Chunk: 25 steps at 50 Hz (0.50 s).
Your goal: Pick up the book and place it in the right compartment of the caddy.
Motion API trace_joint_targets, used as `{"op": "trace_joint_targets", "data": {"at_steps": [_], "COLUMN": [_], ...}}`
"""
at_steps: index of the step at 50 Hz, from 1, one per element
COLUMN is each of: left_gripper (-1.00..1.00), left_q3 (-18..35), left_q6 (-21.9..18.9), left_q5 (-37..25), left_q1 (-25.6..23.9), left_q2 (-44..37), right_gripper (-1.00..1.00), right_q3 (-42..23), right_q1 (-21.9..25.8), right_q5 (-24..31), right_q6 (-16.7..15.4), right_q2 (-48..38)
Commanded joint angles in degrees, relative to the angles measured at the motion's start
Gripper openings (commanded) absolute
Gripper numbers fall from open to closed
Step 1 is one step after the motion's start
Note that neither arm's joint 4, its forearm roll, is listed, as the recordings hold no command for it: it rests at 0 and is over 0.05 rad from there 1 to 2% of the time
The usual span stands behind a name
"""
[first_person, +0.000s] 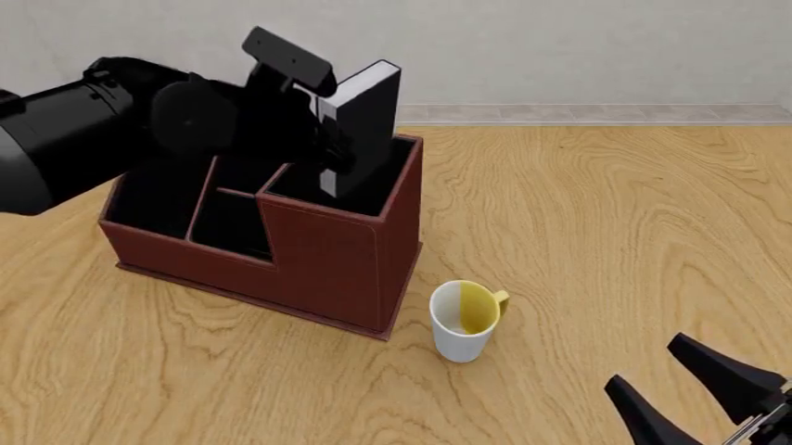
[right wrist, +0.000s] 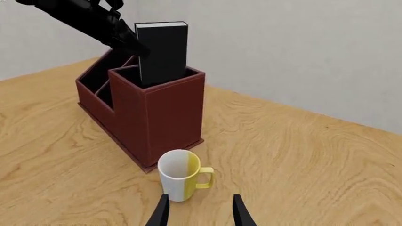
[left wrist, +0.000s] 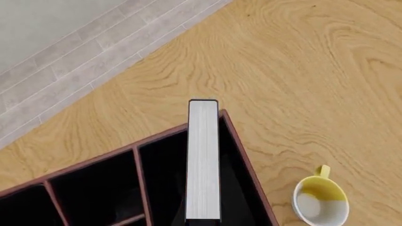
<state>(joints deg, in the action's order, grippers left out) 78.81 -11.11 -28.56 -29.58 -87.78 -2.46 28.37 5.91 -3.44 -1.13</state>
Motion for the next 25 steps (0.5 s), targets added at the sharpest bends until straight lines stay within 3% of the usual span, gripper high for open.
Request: {"op": "trace_joint_targets", "data": {"at_steps": [1, 25], "left_gripper": [-1.00, -1.00], "left_q3": [-0.8, -4.1], "left_q6": [-0.6, 0.5], "left_q5": [1.6, 4.9], "left_q1": [0.0, -0.2], "left_q2": [0.2, -0.6], "right_gripper": [1.00, 1.00], "right_q3": [0.3, 0.7], "right_q1": [0.0, -0.1], "right_q5": [-0.3, -1.0], "right_q6": [0.0, -0.2], "right_q2": [-0.1, -0.8]}}
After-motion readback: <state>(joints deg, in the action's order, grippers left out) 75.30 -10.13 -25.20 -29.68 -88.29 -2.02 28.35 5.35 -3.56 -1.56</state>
